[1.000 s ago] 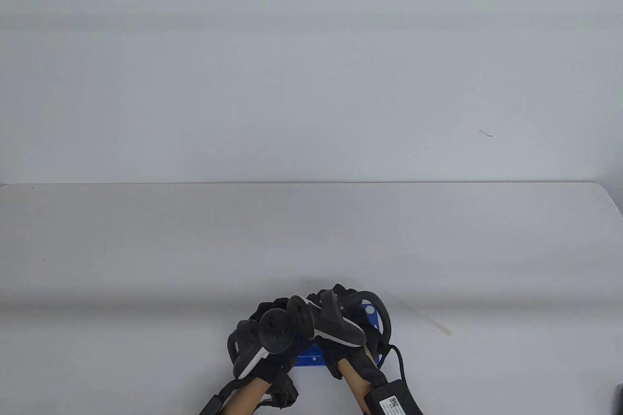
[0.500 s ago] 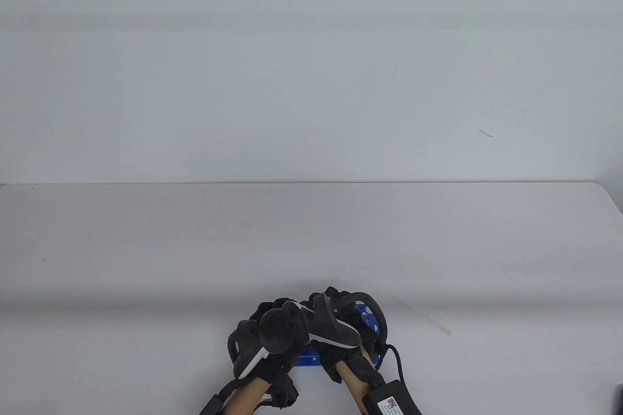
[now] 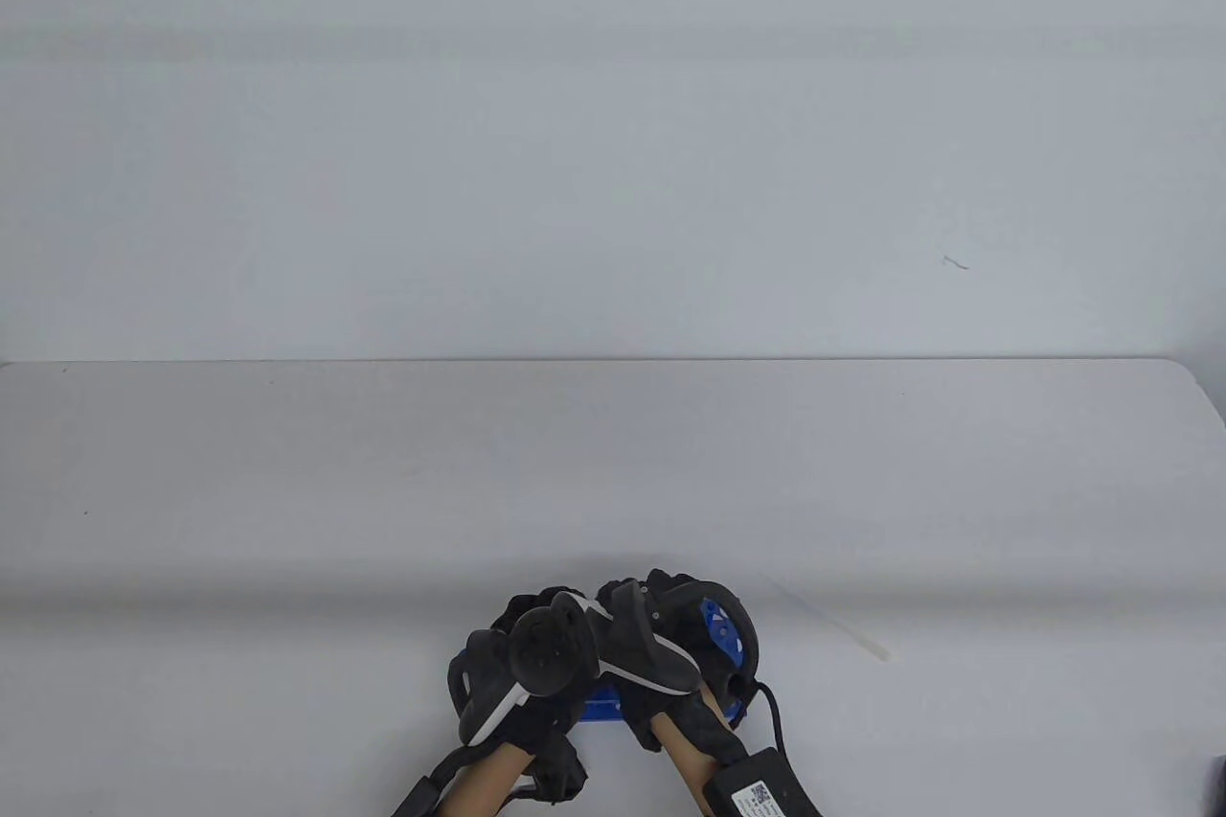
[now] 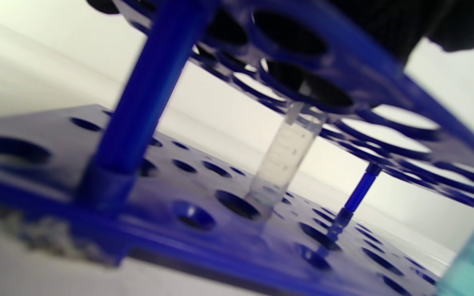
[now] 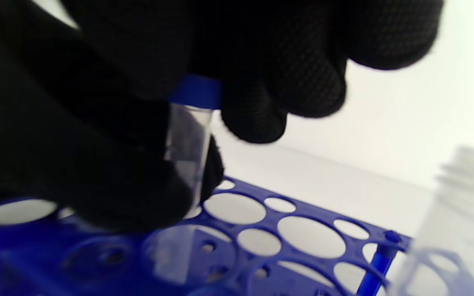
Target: Press a plastic transfer pipette bulb to move liquid between test tubes
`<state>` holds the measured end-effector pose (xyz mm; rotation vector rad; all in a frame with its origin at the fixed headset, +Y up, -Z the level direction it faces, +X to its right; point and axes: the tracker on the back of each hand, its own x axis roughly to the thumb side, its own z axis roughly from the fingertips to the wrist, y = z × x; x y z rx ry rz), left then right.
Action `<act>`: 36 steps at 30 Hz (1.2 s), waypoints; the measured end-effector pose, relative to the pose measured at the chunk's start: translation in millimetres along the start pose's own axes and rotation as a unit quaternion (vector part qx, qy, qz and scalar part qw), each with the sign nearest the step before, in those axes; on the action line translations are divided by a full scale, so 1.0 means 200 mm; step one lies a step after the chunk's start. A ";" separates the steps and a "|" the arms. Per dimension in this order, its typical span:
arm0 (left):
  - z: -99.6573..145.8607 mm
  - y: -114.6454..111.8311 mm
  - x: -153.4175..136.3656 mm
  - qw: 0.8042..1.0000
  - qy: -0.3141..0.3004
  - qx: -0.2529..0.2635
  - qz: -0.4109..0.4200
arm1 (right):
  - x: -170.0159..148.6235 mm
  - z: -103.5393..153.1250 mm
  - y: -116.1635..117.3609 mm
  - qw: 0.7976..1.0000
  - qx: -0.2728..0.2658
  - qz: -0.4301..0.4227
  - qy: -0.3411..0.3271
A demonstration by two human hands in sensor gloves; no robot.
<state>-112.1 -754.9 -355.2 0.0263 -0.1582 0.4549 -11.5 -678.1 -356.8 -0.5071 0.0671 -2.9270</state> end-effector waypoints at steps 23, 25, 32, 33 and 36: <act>0.00 0.00 0.00 1.000 0.000 0.000 0.000 | -0.02 0.02 -0.01 0.997 -0.011 0.020 0.067; 0.00 0.00 0.00 1.000 0.000 0.000 -0.001 | -0.01 0.02 -0.01 0.999 -0.012 0.002 0.049; 0.00 0.00 0.00 1.000 0.000 0.001 -0.001 | -0.01 0.03 -0.03 0.999 0.018 -0.011 0.027; 0.00 0.00 0.00 1.000 0.000 0.001 -0.001 | -0.02 0.03 -0.03 0.999 0.022 -0.010 0.031; 0.00 0.00 0.00 1.000 0.000 0.001 -0.001 | -0.03 0.03 -0.01 0.997 0.018 -0.003 0.079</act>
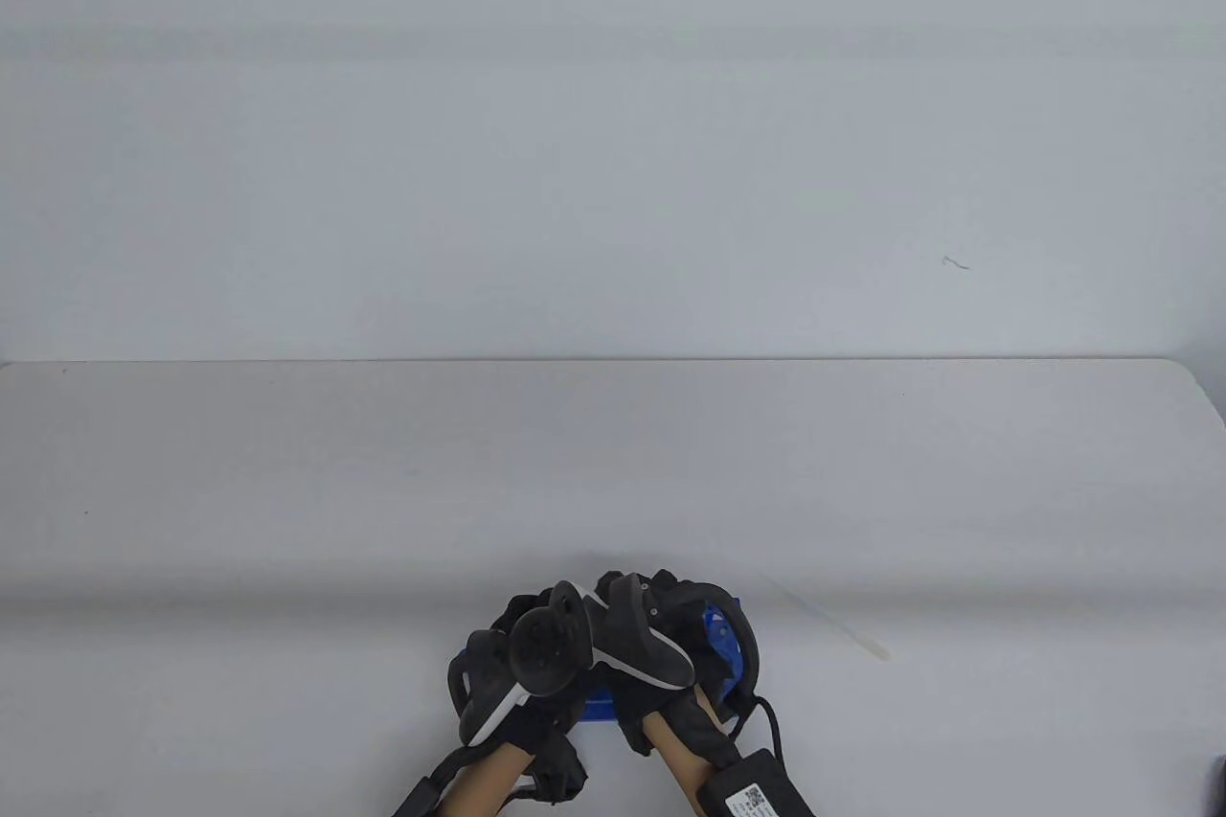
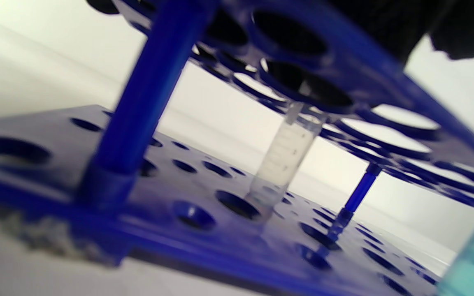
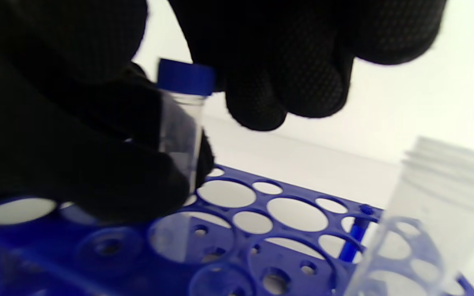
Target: Press a plastic transfer pipette bulb to move liquid between test tubes
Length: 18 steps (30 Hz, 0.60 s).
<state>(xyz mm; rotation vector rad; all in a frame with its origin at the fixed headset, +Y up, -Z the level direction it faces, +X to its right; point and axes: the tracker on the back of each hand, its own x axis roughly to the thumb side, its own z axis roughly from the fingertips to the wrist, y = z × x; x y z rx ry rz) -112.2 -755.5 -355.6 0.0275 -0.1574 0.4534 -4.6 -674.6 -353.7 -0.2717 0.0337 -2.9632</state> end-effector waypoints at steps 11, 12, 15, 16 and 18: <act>0.00 0.00 0.00 1.000 0.000 0.000 0.000 | 0.02 0.03 -0.05 0.998 -0.027 0.007 -0.060; 0.00 0.00 0.00 1.000 0.000 0.000 -0.001 | 0.02 0.03 -0.06 0.998 -0.035 0.004 -0.058; 0.00 0.00 0.00 1.000 0.000 0.000 0.000 | -0.04 0.04 -0.13 0.997 -0.054 -0.031 -0.045; 0.00 0.00 0.00 1.000 0.000 0.000 0.000 | -0.07 0.05 -0.16 0.997 -0.060 -0.042 -0.039; 0.00 0.00 0.00 1.000 0.000 0.000 0.000 | -0.15 0.07 -0.22 0.994 -0.079 -0.073 -0.018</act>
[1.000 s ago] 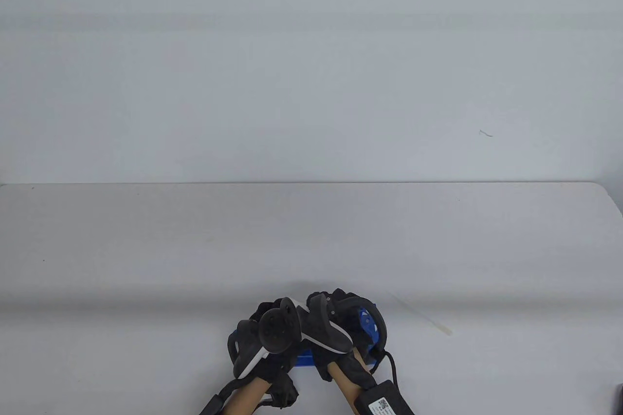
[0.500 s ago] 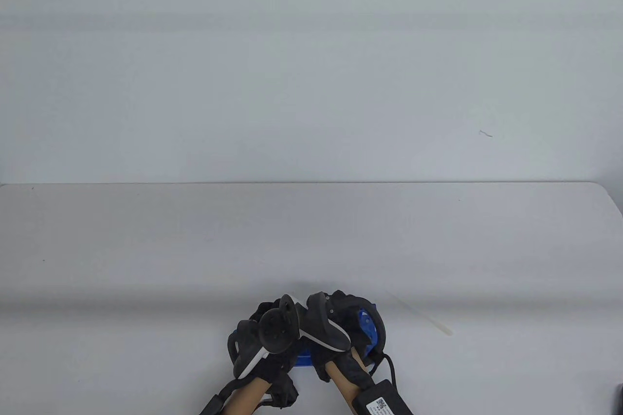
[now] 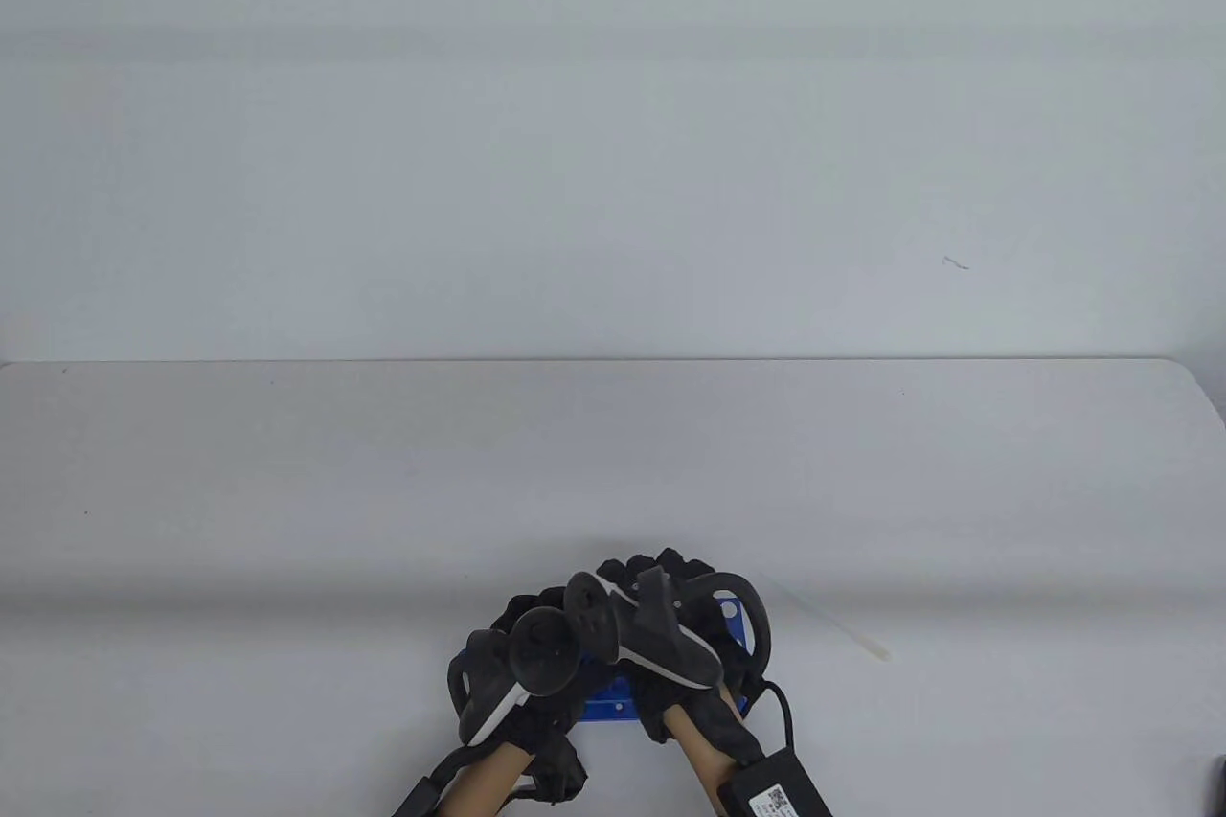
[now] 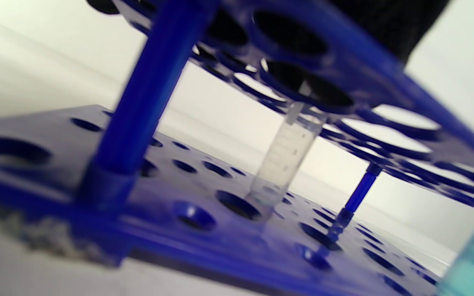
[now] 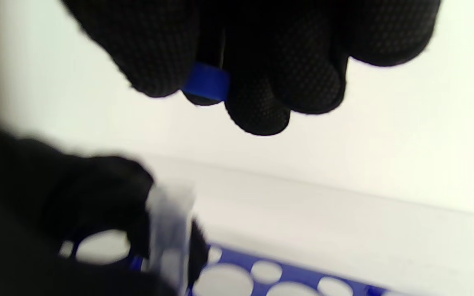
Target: Press a plastic transfer pipette bulb to move liquid between test tubes
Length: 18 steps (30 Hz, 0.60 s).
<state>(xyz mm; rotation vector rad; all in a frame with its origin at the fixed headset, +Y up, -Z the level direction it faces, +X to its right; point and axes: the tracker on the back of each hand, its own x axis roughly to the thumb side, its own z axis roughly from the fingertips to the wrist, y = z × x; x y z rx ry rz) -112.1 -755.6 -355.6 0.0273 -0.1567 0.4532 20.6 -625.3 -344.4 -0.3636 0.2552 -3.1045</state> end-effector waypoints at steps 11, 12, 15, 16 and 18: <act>0.00 0.00 0.00 1.000 0.000 0.000 0.000 | -0.62 0.10 -0.09 0.981 -0.041 -0.087 0.171; 0.00 0.00 0.00 1.000 0.000 0.000 0.000 | -0.66 0.11 -0.05 0.979 -0.033 -0.085 0.183; 0.00 0.00 0.00 1.000 0.000 0.000 0.000 | -0.76 0.14 0.14 0.975 0.021 -0.061 0.212; 0.00 0.00 0.00 1.000 0.000 0.000 0.000 | -0.78 0.14 0.19 0.974 0.035 -0.058 0.216; 0.00 0.00 0.00 1.000 0.001 0.001 -0.001 | -0.83 0.13 0.33 0.967 0.081 -0.075 0.229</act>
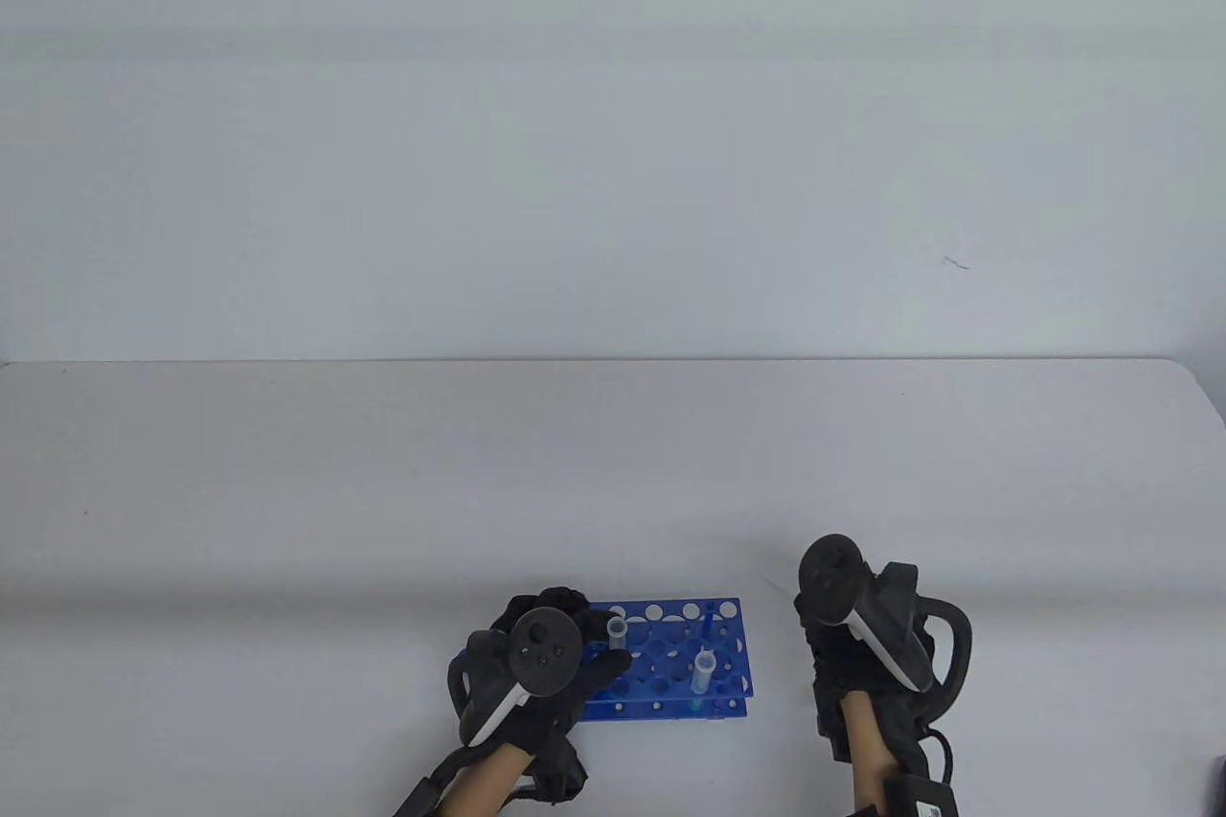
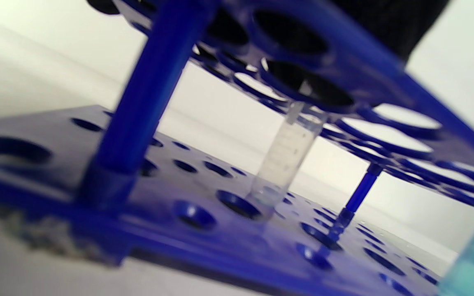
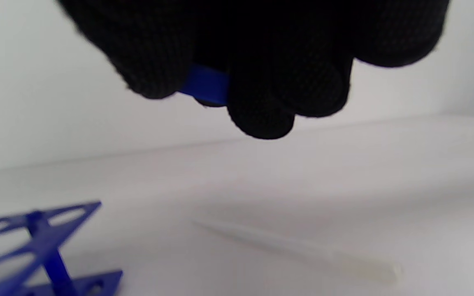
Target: Press a plastic transfer pipette bulb to move liquid between test tubes
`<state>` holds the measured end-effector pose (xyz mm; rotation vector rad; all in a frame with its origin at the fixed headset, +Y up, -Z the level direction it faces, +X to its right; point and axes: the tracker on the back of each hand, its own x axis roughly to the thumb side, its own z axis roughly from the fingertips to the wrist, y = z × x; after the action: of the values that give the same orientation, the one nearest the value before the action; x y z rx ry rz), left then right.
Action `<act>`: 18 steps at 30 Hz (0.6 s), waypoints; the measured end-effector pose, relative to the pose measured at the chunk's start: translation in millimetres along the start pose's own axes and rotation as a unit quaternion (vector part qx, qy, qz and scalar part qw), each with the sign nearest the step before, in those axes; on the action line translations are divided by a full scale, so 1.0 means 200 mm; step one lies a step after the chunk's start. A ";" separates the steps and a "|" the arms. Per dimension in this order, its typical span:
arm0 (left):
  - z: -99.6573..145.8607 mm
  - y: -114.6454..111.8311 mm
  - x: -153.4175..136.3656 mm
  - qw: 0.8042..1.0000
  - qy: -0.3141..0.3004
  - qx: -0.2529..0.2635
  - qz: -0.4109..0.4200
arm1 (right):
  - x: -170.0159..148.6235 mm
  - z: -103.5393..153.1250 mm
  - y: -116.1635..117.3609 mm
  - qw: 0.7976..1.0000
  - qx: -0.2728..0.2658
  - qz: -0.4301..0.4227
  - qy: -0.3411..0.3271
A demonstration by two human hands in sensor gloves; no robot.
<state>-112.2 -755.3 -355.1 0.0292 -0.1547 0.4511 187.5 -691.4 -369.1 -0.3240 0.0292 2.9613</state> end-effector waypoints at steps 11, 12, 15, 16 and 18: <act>0.00 0.00 0.00 1.000 0.001 0.000 0.001 | 0.06 -0.06 0.33 0.989 0.074 0.117 -0.050; 0.00 0.00 0.00 1.000 0.001 0.000 0.001 | 0.07 -0.06 0.33 0.989 0.071 0.122 -0.051; 0.00 0.00 0.00 1.000 0.001 0.000 0.001 | 0.09 -0.05 0.35 0.985 0.065 0.146 -0.069; 0.00 0.00 0.00 1.000 0.001 0.000 0.001 | 0.10 -0.05 0.36 0.984 0.064 0.153 -0.071; 0.00 0.00 0.00 1.000 0.000 0.000 0.001 | 0.11 -0.05 0.37 0.980 0.060 0.171 -0.077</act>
<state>-112.3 -755.6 -355.3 0.0281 -0.1543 0.4521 155.9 -760.5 -382.6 -0.0774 0.2707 3.2946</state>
